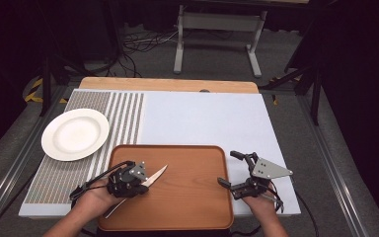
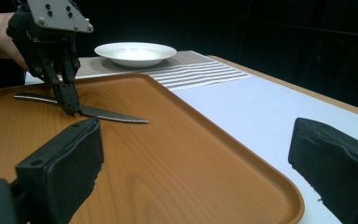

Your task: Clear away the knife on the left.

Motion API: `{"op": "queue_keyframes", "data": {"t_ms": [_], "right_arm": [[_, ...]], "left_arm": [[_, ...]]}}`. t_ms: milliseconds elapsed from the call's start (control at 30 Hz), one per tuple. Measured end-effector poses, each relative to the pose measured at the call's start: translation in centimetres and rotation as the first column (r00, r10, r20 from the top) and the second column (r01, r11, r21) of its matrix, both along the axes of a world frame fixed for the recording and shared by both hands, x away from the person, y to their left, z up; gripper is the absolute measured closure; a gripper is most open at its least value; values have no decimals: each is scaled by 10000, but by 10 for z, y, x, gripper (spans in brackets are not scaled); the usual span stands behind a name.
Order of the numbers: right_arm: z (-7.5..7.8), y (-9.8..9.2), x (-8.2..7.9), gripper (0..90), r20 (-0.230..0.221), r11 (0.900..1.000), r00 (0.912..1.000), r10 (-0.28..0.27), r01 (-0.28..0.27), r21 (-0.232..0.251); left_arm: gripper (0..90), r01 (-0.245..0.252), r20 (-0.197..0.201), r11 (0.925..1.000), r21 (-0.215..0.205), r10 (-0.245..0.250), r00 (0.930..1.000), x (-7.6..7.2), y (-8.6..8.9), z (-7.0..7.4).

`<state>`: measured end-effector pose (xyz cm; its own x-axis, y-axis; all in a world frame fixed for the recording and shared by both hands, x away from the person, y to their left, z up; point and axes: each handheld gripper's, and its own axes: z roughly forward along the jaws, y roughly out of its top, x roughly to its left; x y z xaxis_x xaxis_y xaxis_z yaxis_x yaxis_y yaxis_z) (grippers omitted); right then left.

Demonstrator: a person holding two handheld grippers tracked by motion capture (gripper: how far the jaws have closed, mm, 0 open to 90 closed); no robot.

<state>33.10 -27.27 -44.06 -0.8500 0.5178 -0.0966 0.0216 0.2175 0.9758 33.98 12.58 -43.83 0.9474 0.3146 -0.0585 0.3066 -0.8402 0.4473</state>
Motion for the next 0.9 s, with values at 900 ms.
{"op": "queue_keyframes", "data": {"t_ms": [900], "right_arm": [[0,-1,-1,39,25,10000,10000,-19,19,7]], "left_arm": [[900,-939,141,9955,119,938,9955,7,17,0]]}}
